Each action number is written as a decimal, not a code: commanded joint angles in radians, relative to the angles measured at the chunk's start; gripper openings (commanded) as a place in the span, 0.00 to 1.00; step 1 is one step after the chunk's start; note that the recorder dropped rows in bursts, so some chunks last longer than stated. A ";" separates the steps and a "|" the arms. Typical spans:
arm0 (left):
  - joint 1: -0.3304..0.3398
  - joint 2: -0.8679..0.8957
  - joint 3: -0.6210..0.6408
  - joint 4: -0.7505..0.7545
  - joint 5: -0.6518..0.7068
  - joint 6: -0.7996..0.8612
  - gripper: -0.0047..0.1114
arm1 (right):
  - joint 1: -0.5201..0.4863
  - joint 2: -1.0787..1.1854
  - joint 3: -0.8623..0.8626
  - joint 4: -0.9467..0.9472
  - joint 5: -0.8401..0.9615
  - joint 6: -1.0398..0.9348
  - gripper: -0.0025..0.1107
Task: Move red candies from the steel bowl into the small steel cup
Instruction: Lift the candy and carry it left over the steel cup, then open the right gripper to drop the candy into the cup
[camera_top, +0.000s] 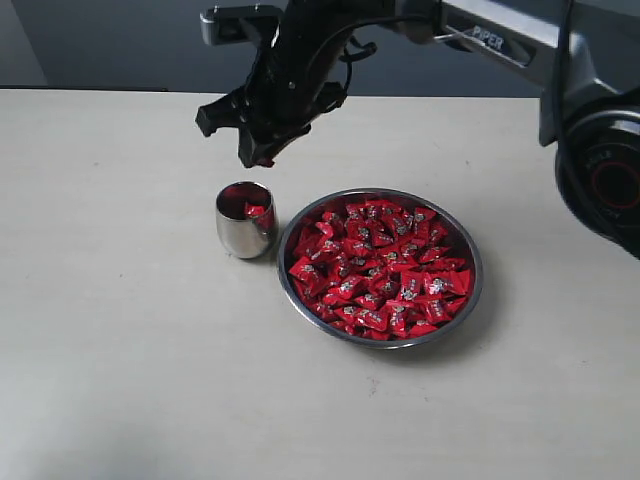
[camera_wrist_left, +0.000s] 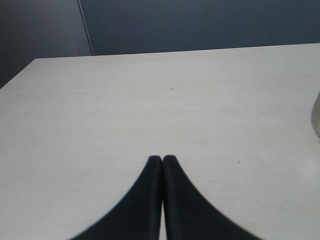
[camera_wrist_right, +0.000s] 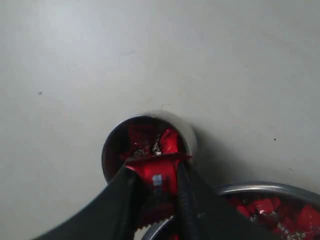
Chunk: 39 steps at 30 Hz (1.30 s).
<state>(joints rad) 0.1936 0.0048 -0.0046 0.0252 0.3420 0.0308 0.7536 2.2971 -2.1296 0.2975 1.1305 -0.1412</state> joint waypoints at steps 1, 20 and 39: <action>-0.007 -0.005 0.005 0.002 -0.008 -0.001 0.04 | 0.024 0.034 -0.011 -0.011 0.010 -0.016 0.04; -0.007 -0.005 0.005 0.002 -0.008 -0.001 0.04 | 0.048 0.065 -0.011 -0.054 -0.044 -0.011 0.27; -0.007 -0.005 0.005 0.002 -0.008 -0.001 0.04 | 0.048 0.038 -0.011 -0.071 -0.018 0.010 0.37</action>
<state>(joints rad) 0.1936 0.0048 -0.0046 0.0252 0.3420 0.0308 0.8009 2.3672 -2.1319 0.2414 1.1012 -0.1308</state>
